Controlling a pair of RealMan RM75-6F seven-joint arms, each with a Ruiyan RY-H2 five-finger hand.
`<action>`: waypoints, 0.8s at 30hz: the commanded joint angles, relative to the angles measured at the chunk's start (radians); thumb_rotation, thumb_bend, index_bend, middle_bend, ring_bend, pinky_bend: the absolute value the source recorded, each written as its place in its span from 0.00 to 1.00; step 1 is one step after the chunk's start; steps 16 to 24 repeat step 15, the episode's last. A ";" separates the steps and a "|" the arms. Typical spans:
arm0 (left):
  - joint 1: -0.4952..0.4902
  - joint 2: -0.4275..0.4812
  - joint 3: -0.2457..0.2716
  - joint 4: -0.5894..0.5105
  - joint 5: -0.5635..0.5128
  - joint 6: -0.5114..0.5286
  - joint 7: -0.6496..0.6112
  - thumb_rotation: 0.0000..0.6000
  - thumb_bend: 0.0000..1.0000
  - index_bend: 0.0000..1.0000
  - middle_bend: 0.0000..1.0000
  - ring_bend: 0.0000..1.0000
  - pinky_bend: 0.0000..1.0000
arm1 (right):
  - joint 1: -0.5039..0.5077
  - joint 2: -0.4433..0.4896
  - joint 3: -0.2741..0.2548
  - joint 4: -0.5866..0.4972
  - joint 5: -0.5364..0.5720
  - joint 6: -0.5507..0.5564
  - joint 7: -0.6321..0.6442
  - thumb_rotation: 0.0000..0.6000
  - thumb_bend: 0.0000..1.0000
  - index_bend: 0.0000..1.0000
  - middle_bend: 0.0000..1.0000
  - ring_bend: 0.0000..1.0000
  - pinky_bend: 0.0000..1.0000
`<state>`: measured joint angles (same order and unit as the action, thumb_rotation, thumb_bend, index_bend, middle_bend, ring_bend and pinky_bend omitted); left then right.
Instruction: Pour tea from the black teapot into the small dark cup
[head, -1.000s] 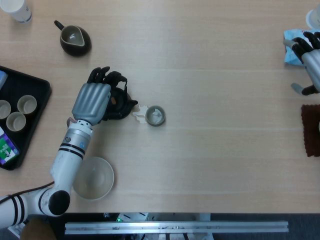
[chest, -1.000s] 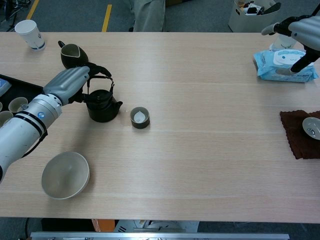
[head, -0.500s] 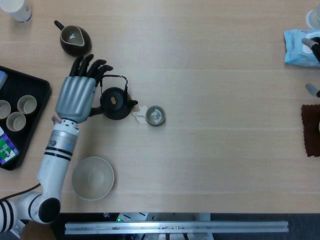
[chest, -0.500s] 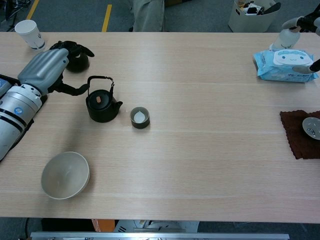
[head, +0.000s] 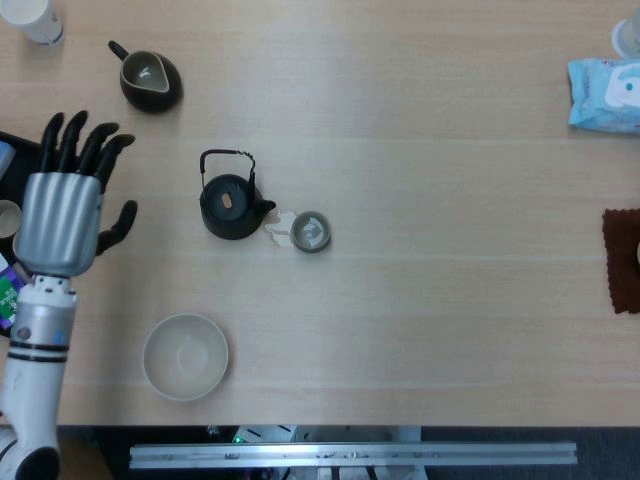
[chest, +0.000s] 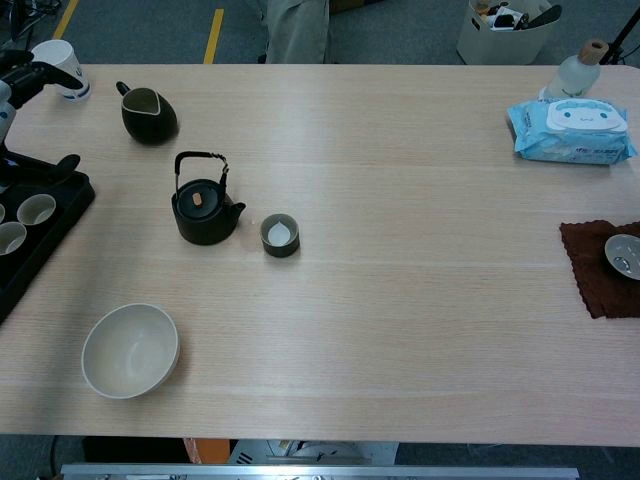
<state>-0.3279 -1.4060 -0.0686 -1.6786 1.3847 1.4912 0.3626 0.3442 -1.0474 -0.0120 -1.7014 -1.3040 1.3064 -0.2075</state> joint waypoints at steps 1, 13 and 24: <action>0.036 0.041 0.031 -0.041 0.017 0.025 0.024 1.00 0.29 0.21 0.19 0.08 0.02 | -0.046 -0.014 -0.013 0.030 -0.050 0.059 0.031 1.00 0.21 0.12 0.15 0.02 0.07; 0.145 0.086 0.089 -0.108 0.106 0.126 0.021 1.00 0.29 0.21 0.19 0.08 0.02 | -0.148 -0.001 -0.040 0.042 -0.150 0.157 0.059 1.00 0.21 0.12 0.15 0.02 0.07; 0.154 0.088 0.090 -0.111 0.111 0.130 0.023 1.00 0.29 0.22 0.19 0.08 0.02 | -0.154 -0.001 -0.038 0.040 -0.154 0.158 0.057 1.00 0.21 0.12 0.15 0.02 0.07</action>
